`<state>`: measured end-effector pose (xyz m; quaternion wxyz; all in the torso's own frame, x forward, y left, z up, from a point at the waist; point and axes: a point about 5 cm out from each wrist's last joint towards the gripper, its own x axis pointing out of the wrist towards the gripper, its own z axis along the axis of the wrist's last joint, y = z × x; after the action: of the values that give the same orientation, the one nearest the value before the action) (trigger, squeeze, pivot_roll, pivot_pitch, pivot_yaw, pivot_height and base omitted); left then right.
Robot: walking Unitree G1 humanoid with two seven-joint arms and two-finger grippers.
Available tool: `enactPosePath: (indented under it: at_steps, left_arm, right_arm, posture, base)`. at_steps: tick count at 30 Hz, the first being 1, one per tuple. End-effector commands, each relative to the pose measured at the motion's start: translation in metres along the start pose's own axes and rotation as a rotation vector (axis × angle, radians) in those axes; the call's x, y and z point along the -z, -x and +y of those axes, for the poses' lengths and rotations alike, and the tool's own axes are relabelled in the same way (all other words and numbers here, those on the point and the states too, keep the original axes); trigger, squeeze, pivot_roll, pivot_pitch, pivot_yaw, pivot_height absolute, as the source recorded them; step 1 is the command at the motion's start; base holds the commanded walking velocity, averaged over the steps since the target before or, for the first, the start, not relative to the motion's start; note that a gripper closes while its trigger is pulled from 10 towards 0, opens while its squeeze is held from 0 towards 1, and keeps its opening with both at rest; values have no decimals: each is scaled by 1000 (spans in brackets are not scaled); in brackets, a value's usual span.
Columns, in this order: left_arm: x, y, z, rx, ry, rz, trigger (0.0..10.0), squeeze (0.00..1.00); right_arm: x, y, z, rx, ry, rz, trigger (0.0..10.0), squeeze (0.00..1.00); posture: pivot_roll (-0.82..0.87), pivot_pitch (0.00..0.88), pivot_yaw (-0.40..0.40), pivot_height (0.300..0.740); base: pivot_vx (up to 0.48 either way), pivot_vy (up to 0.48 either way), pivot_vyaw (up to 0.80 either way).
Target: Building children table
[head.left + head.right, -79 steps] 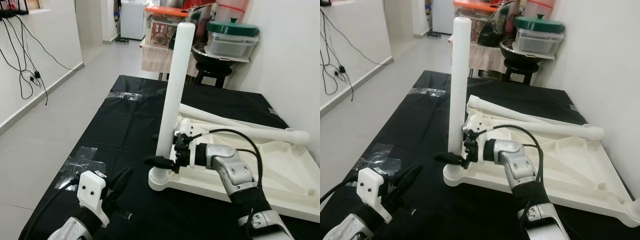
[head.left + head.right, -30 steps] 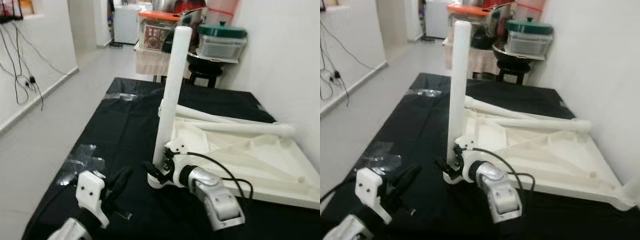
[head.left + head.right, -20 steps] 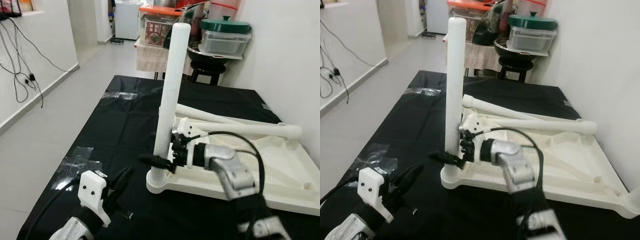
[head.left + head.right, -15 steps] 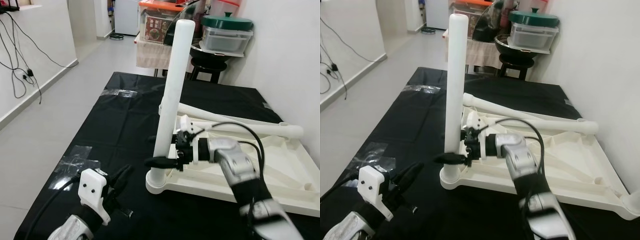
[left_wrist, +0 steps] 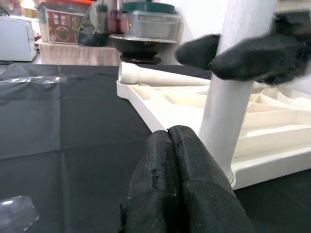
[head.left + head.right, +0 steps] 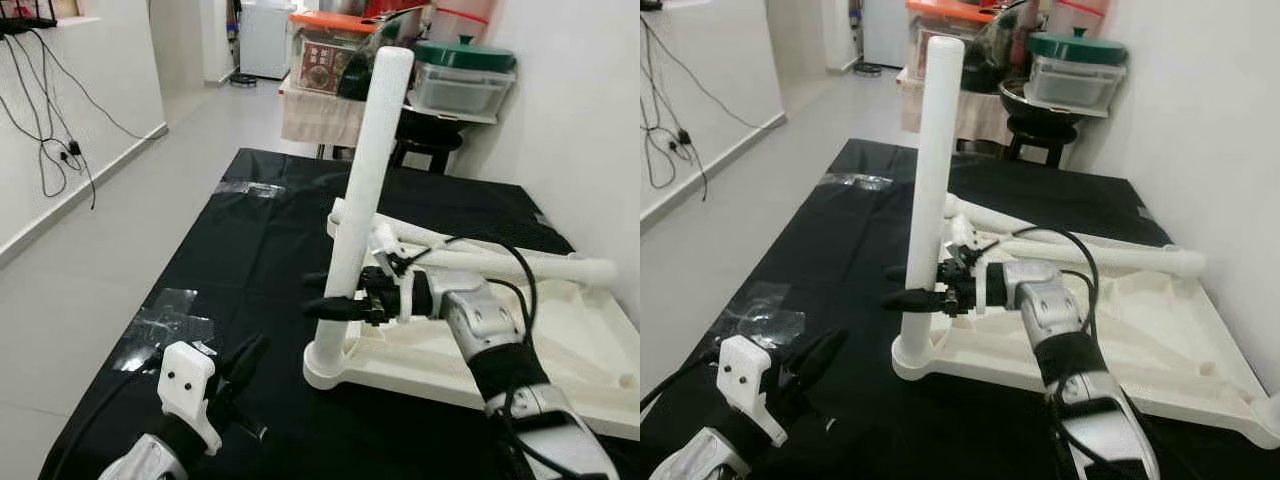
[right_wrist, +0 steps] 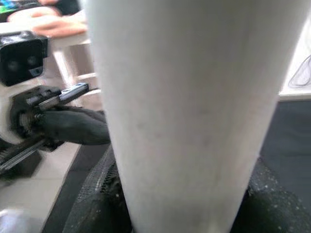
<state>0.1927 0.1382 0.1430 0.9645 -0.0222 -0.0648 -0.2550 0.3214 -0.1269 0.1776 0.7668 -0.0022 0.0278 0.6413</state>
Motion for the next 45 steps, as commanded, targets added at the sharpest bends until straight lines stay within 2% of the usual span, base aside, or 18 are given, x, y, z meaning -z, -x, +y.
enactPosePath:
  at_steps: [1, 3, 4, 5, 8, 16, 17, 19, 20, 25, 29, 30, 32, 33, 41, 42, 43, 45]
  left_arm:
    - [1, 1, -1, 8, 5, 8, 10000, 0]
    - [0, 2, -1, 9, 5, 10, 10000, 0]
    - [1, 3, 1, 8, 5, 13, 10000, 0]
    - [1, 3, 2, 8, 5, 14, 10000, 0]
    - [3, 2, 3, 12, 2, 20, 10000, 0]
    - [3, 1, 4, -3, -3, 16, 10000, 0]
    - [3, -1, 4, -7, -5, 13, 10000, 0]
    - [3, -1, 4, -3, -3, 12, 10000, 0]
    - [3, -2, 4, 5, 0, 12, 10000, 0]
    - [3, -2, 4, 14, 4, 13, 10000, 0]
    - [3, -3, 4, 11, 3, 10, 10000, 0]
    - [3, -4, 4, 9, 2, 10, 10000, 0]
    - [4, -4, 5, 8, 2, 9, 10000, 0]
    - [4, -5, 5, 7, 1, 9, 10000, 0]
    - [5, -5, 4, 6, -1, 12, 10000, 0]
    - [5, -5, 4, 6, -1, 12, 10000, 0]
    - [5, -5, 4, 6, -1, 12, 10000, 0]
    - [5, -5, 4, 5, -2, 12, 10000, 0]
  right_arm:
    - [20, -12, 20, 123, -75, 26, 0, 0]
    - [27, -20, 29, 196, -98, 29, 0, 0]
    - [60, -37, 36, 899, -137, 186, 0, 0]
    - [68, -34, 44, 1096, -119, 244, 0, 0]
    - [56, -61, 44, 724, 6, 217, 0, 0]
    - [58, -64, 38, 701, -12, 230, 0, 0]
    - [56, -57, 37, 765, -42, 213, 10000, 0]
    - [53, -56, 38, 795, -82, 178, 10000, 0]
    - [50, -56, 39, 785, -98, 157, 10000, 1000]
    - [37, -59, 39, 638, -88, 95, 10000, 1000]
    - [14, -46, 28, 361, 13, 36, 10000, 1000]
    - [6, -36, 19, 275, 69, 56, 10000, 294]
    - [1, -29, 13, 232, 100, 75, 10000, 294]
    - [-7, -22, 3, 173, 126, 101, 10000, 0]
    - [-30, -9, -19, 3, 97, 115, 10000, 0]
    - [-29, -8, -25, -1, 84, 135, 3569, 0]
    - [-28, -6, -28, -13, 64, 144, 0, 0]
    - [-27, -4, -29, -24, 49, 144, 0, 0]
  posture:
    - [19, 0, -134, 740]
    - [19, 0, -134, 740]
    - [6, 0, -124, 740]
    - [6, 0, -124, 740]
    - [14, 0, -129, 740]
    - [9, 0, -120, 740]
    - [5, 0, -115, 740]
    - [5, 0, -115, 740]
    - [-2, 0, -111, 740]
    - [1, 0, -112, 740]
    - [2, 0, -114, 740]
    - [5, 0, -118, 740]
    - [5, 0, -118, 740]
    - [8, 0, -116, 740]
    - [21, 0, -121, 740]
    - [25, 0, -124, 740]
    - [25, 0, -123, 740]
    - [25, 0, -123, 740]
  base:
    - [0, 0, 0]
    - [0, 0, 0]
    - [0, 0, 0]
    - [0, 0, 0]
    - [0, 0, 0]
    - [0, 0, 0]
    - [0, 0, 0]
    - [0, 0, 0]
    - [0, 0, 0]
    - [0, 0, 0]
    - [0, 0, 0]
    - [0, 0, 0]
    - [0, 0, 0]
    - [0, 0, 0]
    - [0, 0, 0]
    - [0, 0, 0]
    - [0, 0, 0]
    - [0, 0, 0]
